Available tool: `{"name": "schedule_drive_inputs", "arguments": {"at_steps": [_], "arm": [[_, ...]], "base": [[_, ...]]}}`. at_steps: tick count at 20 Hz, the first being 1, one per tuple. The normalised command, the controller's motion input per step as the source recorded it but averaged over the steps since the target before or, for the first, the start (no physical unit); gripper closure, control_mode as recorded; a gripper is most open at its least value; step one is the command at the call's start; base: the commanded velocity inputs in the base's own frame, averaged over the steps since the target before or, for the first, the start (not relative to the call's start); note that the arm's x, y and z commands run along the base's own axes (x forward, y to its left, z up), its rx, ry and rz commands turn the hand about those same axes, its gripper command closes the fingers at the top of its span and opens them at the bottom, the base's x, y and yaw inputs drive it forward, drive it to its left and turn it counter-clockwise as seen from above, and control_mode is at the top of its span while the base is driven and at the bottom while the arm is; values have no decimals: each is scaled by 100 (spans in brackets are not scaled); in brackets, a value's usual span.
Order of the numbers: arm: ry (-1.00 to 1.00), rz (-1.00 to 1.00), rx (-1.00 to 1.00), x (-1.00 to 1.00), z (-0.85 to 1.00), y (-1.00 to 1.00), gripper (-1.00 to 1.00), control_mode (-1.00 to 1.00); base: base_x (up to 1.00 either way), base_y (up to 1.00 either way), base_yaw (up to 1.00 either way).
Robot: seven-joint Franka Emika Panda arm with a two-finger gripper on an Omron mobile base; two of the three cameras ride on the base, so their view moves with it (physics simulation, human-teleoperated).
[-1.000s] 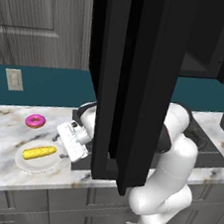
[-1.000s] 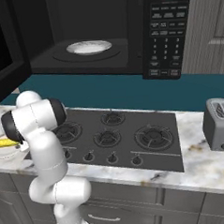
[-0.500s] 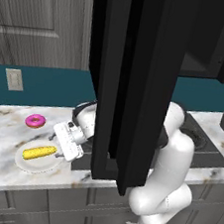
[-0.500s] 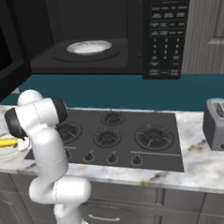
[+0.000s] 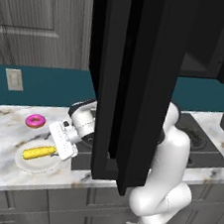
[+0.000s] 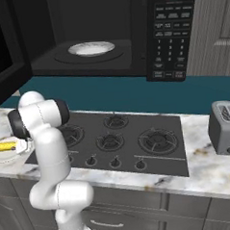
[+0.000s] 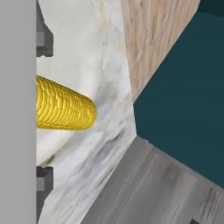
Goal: Pick the corn from the counter and place it in the microwave.
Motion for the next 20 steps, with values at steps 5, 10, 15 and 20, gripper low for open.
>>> {"name": "schedule_drive_inputs", "arguments": {"at_steps": [5,10,15,20], "arm": [[0,-2,0,2,-19,0,-100,-100],[0,-1,0,0,-7,4,-100,-100],[0,-2,0,0,0,18,-100,-100],[0,-3,0,0,0,18,-100,-100]], "base": [[0,0,0],[0,0,0],[0,0,0],[0,0,0]]}}
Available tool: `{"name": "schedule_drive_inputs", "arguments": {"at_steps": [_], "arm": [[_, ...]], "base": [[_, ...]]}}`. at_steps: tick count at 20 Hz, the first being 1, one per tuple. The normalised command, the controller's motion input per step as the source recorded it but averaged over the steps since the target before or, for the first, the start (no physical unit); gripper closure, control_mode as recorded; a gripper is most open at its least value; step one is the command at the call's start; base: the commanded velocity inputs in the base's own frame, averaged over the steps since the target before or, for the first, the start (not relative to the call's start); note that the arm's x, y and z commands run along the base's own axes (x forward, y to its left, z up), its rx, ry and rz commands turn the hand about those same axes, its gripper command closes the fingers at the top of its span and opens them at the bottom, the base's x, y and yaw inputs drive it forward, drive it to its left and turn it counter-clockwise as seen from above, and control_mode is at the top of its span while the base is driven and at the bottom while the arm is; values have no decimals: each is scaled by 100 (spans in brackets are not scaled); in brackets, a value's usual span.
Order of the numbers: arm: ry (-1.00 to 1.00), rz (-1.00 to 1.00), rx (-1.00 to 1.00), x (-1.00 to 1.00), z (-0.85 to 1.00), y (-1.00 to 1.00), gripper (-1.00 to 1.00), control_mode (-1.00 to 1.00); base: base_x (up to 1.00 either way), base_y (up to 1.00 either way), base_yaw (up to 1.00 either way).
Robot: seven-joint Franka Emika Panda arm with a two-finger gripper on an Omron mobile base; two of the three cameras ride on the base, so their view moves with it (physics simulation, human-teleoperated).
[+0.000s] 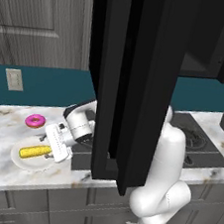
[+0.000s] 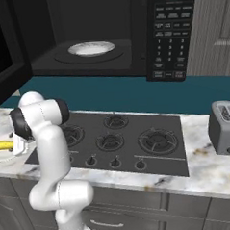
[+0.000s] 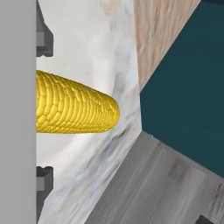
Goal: Pick the corn from the counter and place it in the microwave.
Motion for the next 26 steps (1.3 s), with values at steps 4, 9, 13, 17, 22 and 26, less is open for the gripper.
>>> {"name": "schedule_drive_inputs", "arguments": {"at_steps": [4,9,13,17,22,26], "arm": [[0,-3,-3,0,-7,7,-100,-100],[0,-3,-7,-8,-21,0,-100,-100],[0,-3,-8,-14,-20,0,-100,-100],[0,-3,-8,-10,-20,0,-100,-100],[0,-3,-7,-14,-22,0,100,-100],[0,-1,-3,-19,-22,0,100,-100]], "base": [[0,0,0],[0,0,0],[0,0,0],[0,0,0],[0,0,0],[0,0,0]]}}
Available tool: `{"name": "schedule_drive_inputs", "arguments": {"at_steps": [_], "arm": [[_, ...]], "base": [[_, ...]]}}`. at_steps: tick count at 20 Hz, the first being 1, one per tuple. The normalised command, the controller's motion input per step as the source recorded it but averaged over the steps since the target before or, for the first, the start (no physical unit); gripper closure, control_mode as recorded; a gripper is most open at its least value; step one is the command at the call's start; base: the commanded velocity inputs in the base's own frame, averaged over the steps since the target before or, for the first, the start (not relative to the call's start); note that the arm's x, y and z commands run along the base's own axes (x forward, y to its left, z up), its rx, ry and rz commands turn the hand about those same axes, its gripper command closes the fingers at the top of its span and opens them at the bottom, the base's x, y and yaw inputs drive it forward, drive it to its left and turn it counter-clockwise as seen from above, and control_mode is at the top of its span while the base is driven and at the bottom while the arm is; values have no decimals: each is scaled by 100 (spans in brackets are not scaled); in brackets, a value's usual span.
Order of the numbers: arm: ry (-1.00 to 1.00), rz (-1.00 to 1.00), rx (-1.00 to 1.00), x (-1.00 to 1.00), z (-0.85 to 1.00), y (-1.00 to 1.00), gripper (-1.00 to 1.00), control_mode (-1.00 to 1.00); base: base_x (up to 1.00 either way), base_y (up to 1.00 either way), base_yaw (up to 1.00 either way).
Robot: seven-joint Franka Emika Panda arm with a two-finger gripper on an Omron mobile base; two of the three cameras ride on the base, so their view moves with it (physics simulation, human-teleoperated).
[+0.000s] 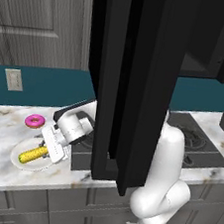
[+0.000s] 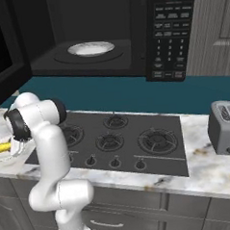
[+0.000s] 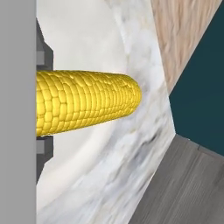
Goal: Pick the corn from the counter and place it in the microwave.
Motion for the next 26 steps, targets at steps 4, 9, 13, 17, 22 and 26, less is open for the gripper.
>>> {"name": "schedule_drive_inputs", "arguments": {"at_steps": [4,9,13,17,22,26], "arm": [[0,0,0,-33,-16,-10,100,-100],[0,0,0,-39,1,-14,100,-100],[0,0,0,-45,21,-32,100,-100],[0,-3,0,-13,33,-38,100,-100],[0,-4,1,0,40,-56,100,-100],[1,-4,2,-7,41,-59,100,-100]], "base": [[0,0,0],[0,0,0],[0,0,0],[0,0,0],[0,0,0],[0,0,0]]}}
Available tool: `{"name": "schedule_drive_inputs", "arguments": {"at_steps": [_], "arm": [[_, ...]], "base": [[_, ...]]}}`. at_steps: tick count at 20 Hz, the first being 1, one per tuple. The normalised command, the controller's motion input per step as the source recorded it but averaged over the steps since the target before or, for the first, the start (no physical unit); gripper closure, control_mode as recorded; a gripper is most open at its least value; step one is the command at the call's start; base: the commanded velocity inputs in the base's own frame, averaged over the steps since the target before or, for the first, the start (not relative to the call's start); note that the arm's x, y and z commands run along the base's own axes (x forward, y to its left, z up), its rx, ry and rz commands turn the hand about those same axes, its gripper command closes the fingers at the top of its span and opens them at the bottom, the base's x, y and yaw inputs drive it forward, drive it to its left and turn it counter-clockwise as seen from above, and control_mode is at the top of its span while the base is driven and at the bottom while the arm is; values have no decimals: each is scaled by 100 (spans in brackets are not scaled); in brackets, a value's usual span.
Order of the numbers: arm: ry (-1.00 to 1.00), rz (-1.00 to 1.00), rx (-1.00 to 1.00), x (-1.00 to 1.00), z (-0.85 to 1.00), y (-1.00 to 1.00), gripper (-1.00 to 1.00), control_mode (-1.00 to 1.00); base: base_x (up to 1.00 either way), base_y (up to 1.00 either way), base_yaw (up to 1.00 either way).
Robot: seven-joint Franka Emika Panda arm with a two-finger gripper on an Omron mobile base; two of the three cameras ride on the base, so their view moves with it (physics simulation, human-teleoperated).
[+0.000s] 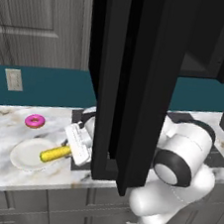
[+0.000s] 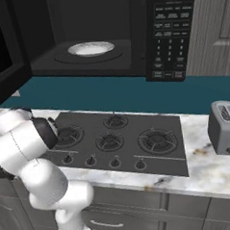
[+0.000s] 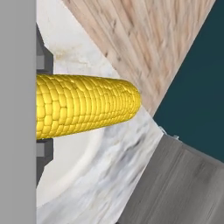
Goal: Pick the corn from the counter and place it in the microwave.
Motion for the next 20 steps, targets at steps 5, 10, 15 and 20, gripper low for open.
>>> {"name": "schedule_drive_inputs", "arguments": {"at_steps": [5,10,15,20], "arm": [[0,-4,1,-28,29,-29,100,-100],[3,-2,0,-22,61,-25,100,-100],[19,-4,0,-15,64,-47,100,-100],[23,-5,-1,-7,43,-73,100,-100]], "base": [[0,0,0],[0,0,0],[0,0,0],[0,0,0]]}}
